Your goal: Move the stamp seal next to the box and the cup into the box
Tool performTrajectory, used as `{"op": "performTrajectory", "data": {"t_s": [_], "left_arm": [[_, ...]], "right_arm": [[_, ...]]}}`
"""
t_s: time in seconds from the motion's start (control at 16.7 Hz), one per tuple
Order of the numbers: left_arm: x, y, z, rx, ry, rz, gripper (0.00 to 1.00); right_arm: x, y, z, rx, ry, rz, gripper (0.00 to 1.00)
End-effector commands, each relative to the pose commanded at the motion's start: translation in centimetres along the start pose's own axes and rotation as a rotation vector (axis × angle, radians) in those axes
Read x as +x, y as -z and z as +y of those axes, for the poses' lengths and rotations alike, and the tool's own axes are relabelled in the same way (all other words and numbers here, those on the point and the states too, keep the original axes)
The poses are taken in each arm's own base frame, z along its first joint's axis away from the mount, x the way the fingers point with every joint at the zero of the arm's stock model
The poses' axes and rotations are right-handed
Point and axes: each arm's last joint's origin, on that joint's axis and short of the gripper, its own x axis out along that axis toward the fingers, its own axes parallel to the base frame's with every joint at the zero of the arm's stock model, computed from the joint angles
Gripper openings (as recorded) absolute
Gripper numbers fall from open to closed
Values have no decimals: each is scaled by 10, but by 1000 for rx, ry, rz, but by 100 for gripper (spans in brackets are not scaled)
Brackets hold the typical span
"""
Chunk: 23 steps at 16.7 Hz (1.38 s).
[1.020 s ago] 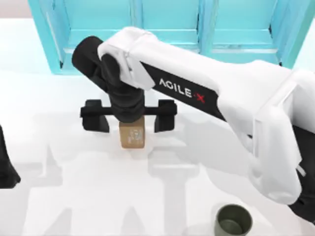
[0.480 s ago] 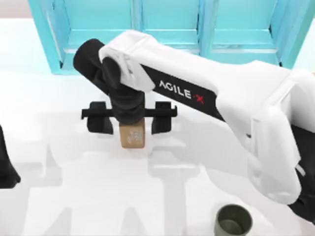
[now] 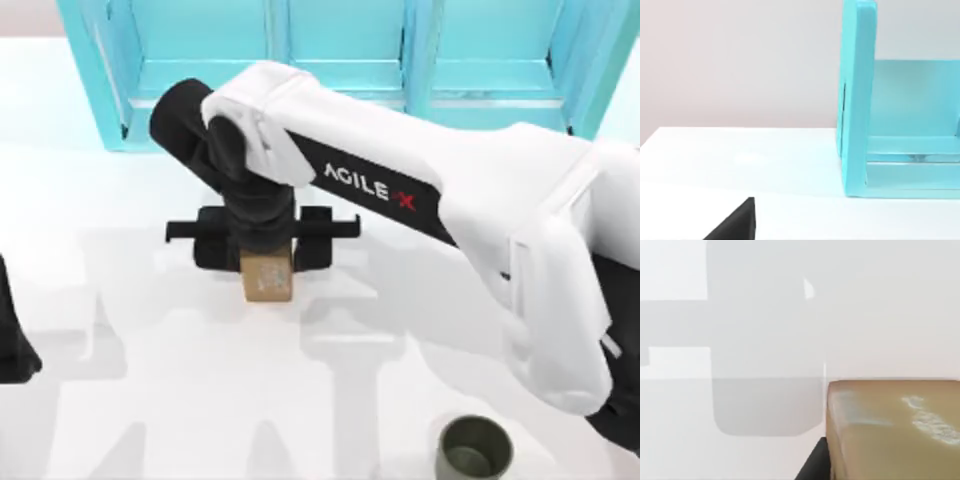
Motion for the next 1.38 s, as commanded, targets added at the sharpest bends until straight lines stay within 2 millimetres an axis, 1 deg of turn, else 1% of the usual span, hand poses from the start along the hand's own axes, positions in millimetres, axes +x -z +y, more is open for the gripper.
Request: {"op": "performTrajectory", "data": {"t_s": [0.06,0.12,0.6,0.72,0.84,1.02,1.14,1.26,1.38], "left_arm": [[0,0,0,0,0,0,100],[0,0,0,0,0,0,100],[0,0,0,0,0,0,100],[0,0,0,0,0,0,100],[0,0,0,0,0,0,100],[0,0,0,0,0,0,100],[0,0,0,0,0,0,100],[0,0,0,0,0,0,100],[0,0,0,0,0,0,100]], "right_arm": [[0,0,0,0,0,0,2],[0,0,0,0,0,0,0],[0,2,1,-3,0,1,0],[-4,0,-3,-8,2,4,0],[-18,-5,-16,-11,3,6,0],[-59,-16,-50,-4,-7,-6,0],[-83,-18,-74,-3,-9,-9,0],[-96,-18,-92,-3,-3,-2,0],[-99,-18,-98,-3,0,1,0]]}}
